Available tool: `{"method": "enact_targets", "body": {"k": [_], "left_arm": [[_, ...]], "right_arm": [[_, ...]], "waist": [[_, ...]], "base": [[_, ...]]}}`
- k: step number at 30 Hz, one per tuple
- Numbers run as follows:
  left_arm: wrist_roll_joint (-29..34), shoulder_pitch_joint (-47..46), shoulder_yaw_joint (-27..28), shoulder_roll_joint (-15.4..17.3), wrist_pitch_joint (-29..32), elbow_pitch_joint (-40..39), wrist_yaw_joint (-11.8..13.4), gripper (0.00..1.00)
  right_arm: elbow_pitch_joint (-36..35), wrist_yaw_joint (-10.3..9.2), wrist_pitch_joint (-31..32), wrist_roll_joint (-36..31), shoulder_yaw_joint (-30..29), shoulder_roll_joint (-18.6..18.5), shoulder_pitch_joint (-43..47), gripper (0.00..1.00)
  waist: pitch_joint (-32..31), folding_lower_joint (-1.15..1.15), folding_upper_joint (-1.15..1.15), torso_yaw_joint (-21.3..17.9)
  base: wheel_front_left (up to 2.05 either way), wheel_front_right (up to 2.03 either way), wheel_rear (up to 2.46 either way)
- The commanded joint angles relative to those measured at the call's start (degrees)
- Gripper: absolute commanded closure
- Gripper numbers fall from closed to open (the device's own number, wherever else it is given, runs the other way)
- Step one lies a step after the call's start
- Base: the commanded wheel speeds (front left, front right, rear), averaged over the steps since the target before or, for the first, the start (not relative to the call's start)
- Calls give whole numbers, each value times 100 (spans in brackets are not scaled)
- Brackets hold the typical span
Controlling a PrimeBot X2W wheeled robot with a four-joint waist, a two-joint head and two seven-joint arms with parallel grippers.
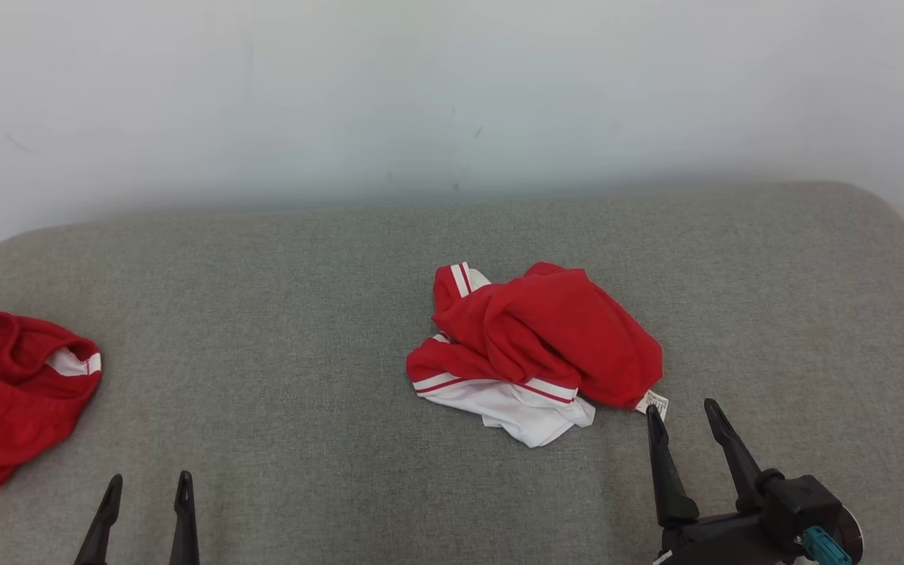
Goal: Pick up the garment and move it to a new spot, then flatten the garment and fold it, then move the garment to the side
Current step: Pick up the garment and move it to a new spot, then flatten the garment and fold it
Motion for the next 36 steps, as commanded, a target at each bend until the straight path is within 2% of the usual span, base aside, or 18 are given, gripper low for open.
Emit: {"method": "enact_targets", "body": {"k": [1, 10, 36], "left_arm": [[50, 32, -8, 28, -20, 30, -2, 0], [-31, -30, -120, 109, -19, 157, -35, 0], [-37, -13, -104, 90, -19, 152, -39, 0]], "right_arm": [[7, -12, -4, -31, -10, 14, 41, 0], [85, -12, -3, -76, -36, 15, 48, 0], [141, -12, -3, -33, 2, 14, 36, 0]], "waist": [[-2, 0, 0, 1], [20, 0, 0, 2], [26, 0, 0, -6]], "base": [[0, 0, 0], [0, 0, 0], [0, 0, 0]]}}
